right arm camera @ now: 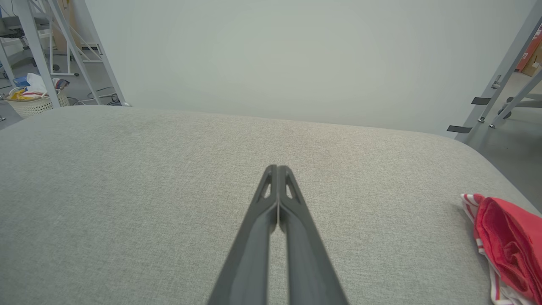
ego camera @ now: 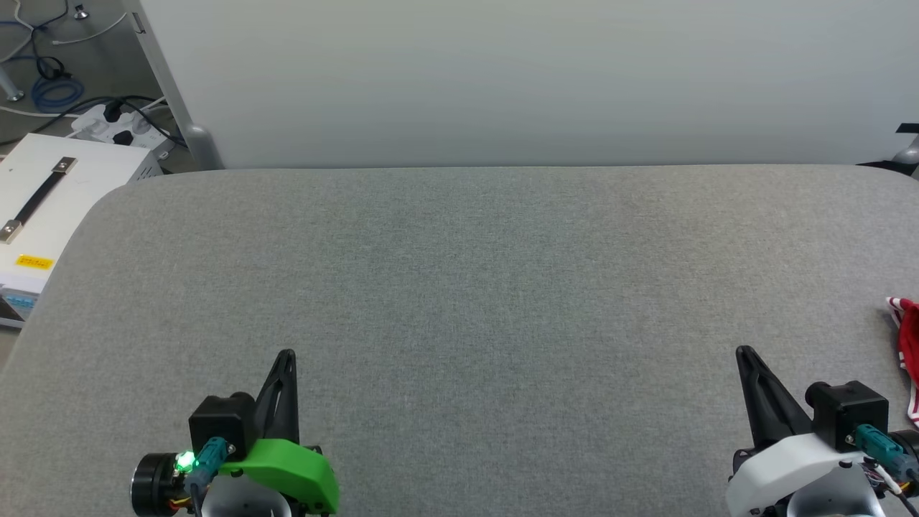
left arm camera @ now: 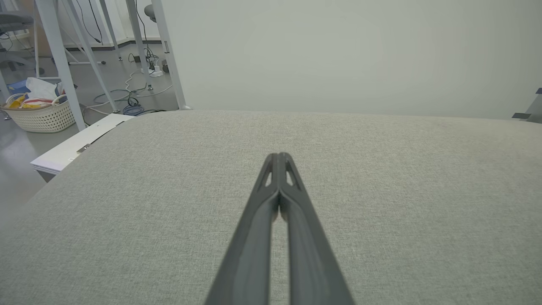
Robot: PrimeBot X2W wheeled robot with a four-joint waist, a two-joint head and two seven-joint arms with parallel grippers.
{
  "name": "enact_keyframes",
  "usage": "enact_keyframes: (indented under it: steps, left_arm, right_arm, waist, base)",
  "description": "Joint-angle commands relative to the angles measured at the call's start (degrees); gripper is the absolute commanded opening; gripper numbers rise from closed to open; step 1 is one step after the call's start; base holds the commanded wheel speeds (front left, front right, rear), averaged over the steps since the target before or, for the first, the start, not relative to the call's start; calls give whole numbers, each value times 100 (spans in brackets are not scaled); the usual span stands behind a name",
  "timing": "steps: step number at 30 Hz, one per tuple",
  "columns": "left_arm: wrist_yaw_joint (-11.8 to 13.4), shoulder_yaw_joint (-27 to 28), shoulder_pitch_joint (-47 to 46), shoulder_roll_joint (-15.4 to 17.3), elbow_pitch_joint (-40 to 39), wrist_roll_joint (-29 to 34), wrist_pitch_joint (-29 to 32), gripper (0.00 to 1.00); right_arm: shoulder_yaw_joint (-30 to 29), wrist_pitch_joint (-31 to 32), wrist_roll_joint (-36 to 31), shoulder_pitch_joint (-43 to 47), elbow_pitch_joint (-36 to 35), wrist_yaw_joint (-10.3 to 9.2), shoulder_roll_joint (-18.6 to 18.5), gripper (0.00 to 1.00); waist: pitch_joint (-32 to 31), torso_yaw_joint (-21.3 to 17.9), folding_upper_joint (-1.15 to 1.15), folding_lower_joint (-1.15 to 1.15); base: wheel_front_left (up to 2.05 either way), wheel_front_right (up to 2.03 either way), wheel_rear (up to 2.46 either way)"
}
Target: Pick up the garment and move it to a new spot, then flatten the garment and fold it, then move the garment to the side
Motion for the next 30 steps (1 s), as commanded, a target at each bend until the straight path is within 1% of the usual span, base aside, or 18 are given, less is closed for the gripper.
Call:
enact_keyframes:
  steps: [1, 30]
  left_arm:
    - [-37, 56, -109, -48, -38, 91, 38, 0]
    - [-170, 384, -155, -261, -240, 630, 372, 0]
  right_arm:
    - [12, -15, -75, -124, 39, -3, 16, 0]
    - [40, -21, -300, -363, 283, -4, 80, 0]
  waist:
    - [1, -2, 0, 0]
    - [27, -44, 0, 0]
  base:
    - [0, 0, 0]
    - [0, 0, 0]
